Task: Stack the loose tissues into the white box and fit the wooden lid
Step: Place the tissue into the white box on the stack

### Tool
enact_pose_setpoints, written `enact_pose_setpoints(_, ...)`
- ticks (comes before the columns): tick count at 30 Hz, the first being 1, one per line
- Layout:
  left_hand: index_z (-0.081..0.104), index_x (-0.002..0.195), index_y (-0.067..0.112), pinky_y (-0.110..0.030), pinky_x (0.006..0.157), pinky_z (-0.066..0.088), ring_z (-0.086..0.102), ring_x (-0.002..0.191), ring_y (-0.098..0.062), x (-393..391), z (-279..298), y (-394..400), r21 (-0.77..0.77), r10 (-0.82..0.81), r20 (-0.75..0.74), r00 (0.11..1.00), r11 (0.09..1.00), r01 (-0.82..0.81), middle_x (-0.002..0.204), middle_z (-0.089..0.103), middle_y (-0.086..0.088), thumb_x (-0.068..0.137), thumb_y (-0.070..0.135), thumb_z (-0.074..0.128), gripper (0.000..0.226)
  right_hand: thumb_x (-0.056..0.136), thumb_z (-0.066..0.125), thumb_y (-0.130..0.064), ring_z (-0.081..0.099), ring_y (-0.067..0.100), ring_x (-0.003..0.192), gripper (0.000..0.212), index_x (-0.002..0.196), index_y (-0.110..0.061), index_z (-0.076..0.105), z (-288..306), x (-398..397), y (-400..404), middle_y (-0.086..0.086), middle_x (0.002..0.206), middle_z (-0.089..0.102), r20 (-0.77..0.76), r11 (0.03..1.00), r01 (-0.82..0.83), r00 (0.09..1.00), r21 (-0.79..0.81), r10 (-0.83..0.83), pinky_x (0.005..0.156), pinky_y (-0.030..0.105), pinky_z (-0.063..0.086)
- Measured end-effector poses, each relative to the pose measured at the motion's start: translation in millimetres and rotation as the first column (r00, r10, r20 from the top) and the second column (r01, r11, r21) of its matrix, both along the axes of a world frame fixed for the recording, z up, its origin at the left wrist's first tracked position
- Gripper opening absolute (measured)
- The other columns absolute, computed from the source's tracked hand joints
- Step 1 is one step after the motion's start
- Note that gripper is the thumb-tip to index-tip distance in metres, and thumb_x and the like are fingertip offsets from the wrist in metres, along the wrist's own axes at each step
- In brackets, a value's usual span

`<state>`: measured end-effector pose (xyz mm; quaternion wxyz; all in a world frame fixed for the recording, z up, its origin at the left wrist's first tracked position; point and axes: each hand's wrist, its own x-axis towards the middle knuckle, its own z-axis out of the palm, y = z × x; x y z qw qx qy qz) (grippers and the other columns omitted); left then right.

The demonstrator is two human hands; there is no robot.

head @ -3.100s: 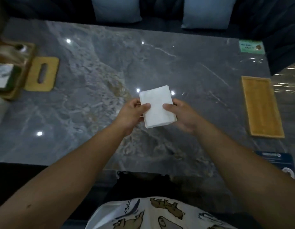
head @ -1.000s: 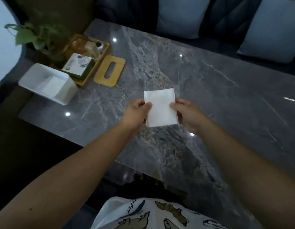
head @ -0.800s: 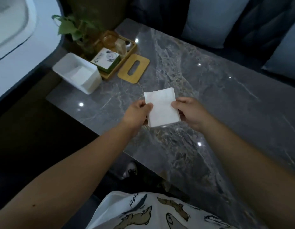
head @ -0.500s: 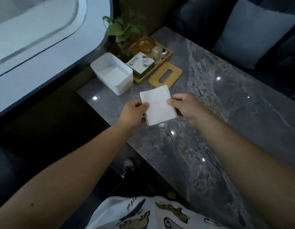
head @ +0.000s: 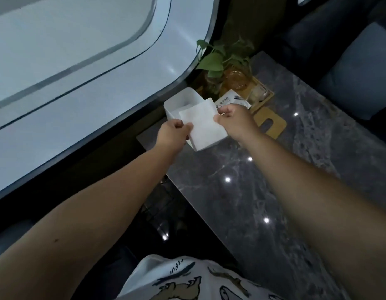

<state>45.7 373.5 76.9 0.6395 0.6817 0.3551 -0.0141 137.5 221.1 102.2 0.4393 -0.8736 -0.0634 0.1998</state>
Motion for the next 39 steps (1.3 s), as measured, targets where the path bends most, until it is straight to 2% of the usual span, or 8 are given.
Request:
enact_pose_setpoints(7,0.064,0.081,0.017,-0.032,0.069,0.053,0.066,0.084,-0.019,42.6,-16.3,36.7,0.067,-0.05,-0.088,0.995,0.996,0.056,0.092,0.068,-0.005,0.091,0.03,0.063,0.016,0.087,0.065,-0.028,0.06,0.019,0.098,0.029,0.113,-0.015,0.064,-14.6,46.0,42.4,0.003,0.107,0.067,0.086,0.975,-0.087,0.991,-0.204,0.106,0.083,0.031,0.047)
enact_pose_setpoints(10,0.059,0.074,0.017,-0.035,0.066,0.053,0.06,0.072,-0.019,52.5,-24.4,41.8,0.204,-0.114,-0.15,0.982,0.968,0.144,0.076,0.061,-0.003,0.091,0.031,0.062,0.023,0.087,0.065,-0.028,0.06,0.023,0.103,0.028,0.112,-0.014,0.064,-25.0,58.3,51.7,0.005,0.112,0.066,0.098,0.952,-0.121,0.983,-0.282,0.154,0.084,0.03,0.045)
enact_pose_setpoints(19,0.066,0.083,0.017,-0.026,0.053,0.044,0.06,0.067,-0.013,67.1,-43.5,43.8,0.429,-0.315,-0.383,0.868,0.772,0.469,0.073,0.061,0.002,0.091,0.036,0.06,0.022,0.091,0.059,-0.028,0.061,0.029,0.096,0.024,0.11,-0.013,0.063,-49.0,63.5,67.1,0.009,0.107,0.066,0.127,0.812,-0.226,0.931,-0.538,0.343,0.071,0.03,0.041)
enact_pose_setpoints(26,0.064,0.092,0.018,-0.035,0.072,0.056,0.062,0.073,-0.018,73.4,-45.8,47.5,0.549,-0.375,-0.554,0.743,0.505,0.665,0.083,0.065,-0.002,0.093,0.045,0.047,0.032,0.092,0.055,-0.019,0.062,0.033,0.093,0.026,0.116,-0.008,0.056,-62.3,59.1,71.1,0.015,0.106,0.063,0.122,0.675,-0.247,0.885,-0.695,0.449,0.069,0.034,0.045)
enact_pose_setpoints(32,0.051,0.103,0.014,-0.041,0.065,0.057,0.062,0.071,-0.027,59.1,-45.1,44.3,0.673,-0.345,-0.457,0.819,0.468,0.573,0.085,0.064,-0.009,0.096,0.04,0.041,0.029,0.092,0.057,-0.022,0.065,0.031,0.088,0.028,0.116,-0.008,0.055,-61.0,43.9,56.2,0.014,0.106,0.065,0.185,0.648,-0.252,0.828,-0.719,0.528,0.07,0.034,0.05)
enact_pose_setpoints(35,0.045,0.117,0.016,-0.036,0.058,0.053,0.063,0.07,-0.028,55.6,-43.9,41.4,0.703,-0.383,-0.434,0.816,0.423,0.572,0.089,0.066,-0.01,0.099,0.04,0.039,0.031,0.093,0.056,-0.024,0.063,0.029,0.099,0.032,0.122,-0.01,0.057,-59.4,33.6,47.1,0.012,0.118,0.062,0.245,0.664,-0.31,0.758,-0.68,0.605,0.082,0.037,0.052)
enact_pose_setpoints(37,0.045,0.13,0.02,-0.034,0.059,0.05,0.066,0.081,-0.028,56.6,-44.7,40.7,0.701,-0.428,-0.476,0.768,0.342,0.626,0.101,0.067,-0.011,0.1,0.045,0.035,0.04,0.094,0.054,-0.025,0.06,0.028,0.104,0.034,0.125,-0.011,0.057,-59.9,29.3,47.0,0.01,0.122,0.061,0.196,0.601,-0.388,0.705,-0.698,0.682,0.087,0.038,0.052)
enact_pose_setpoints(39,0.045,0.135,0.023,-0.034,0.063,0.047,0.065,0.096,-0.028,60.3,-47.1,41.1,0.674,-0.447,-0.554,0.702,0.255,0.693,0.114,0.066,-0.011,0.1,0.05,0.03,0.047,0.094,0.053,-0.028,0.058,0.028,0.107,0.036,0.127,-0.013,0.054,-62.0,30.8,54.1,0.008,0.124,0.059,-0.005,0.465,-0.435,0.735,-0.772,0.678,0.09,0.038,0.051)
